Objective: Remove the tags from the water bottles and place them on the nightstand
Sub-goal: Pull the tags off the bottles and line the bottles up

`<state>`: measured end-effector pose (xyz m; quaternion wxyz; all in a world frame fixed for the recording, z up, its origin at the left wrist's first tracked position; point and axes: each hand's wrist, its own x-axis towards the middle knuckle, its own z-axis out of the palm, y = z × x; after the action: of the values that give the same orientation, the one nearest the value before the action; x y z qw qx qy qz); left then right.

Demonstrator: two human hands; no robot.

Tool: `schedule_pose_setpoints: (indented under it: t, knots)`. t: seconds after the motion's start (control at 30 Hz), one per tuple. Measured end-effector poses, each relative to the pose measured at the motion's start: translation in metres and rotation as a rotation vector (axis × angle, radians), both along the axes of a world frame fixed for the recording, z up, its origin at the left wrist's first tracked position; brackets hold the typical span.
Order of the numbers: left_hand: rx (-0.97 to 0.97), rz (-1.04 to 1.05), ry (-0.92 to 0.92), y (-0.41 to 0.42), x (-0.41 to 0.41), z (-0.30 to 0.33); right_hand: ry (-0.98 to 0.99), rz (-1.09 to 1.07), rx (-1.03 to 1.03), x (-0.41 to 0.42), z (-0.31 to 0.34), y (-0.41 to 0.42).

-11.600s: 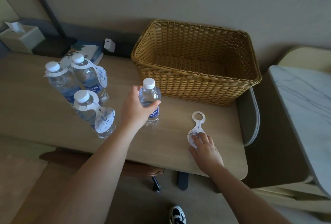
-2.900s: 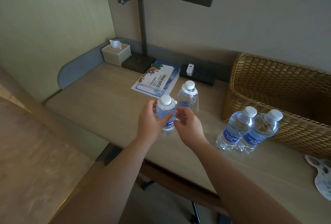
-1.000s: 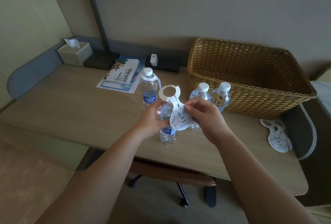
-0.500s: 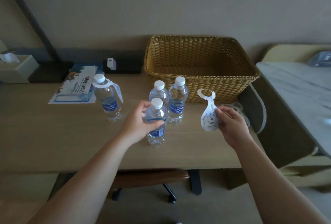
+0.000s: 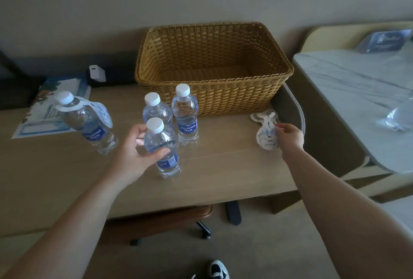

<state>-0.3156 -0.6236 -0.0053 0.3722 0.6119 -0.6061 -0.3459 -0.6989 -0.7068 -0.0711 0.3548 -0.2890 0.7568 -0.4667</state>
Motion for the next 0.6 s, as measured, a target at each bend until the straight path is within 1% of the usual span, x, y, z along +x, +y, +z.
schedule_pose_setpoints:
  t: [0.1,0.17,0.3,0.37,0.43,0.5,0.6]
  knots:
    - [0.013,0.003,-0.014,0.001,0.001,0.001,0.057,0.037,0.011,-0.006,-0.004,-0.004]
    - [0.012,0.006,-0.024,0.002,0.001,0.001,0.146,0.112,0.029,-0.007,-0.005,-0.003]
    - [-0.003,0.004,-0.016,0.000,0.001,0.000,0.577,0.323,0.017,0.000,-0.013,0.012]
    - [0.004,0.009,-0.016,0.001,0.002,-0.001,0.740,0.428,0.009,0.010,-0.020,0.026]
    - [0.012,0.018,-0.013,0.001,0.003,-0.002,0.859,0.542,0.066,0.020,-0.029,0.036]
    - [0.013,0.017,-0.006,0.002,0.003,-0.001,0.901,0.598,0.151,0.024,-0.035,0.039]
    - [0.004,0.029,-0.001,0.003,0.002,0.000,0.862,0.616,0.250,0.022,-0.034,0.035]
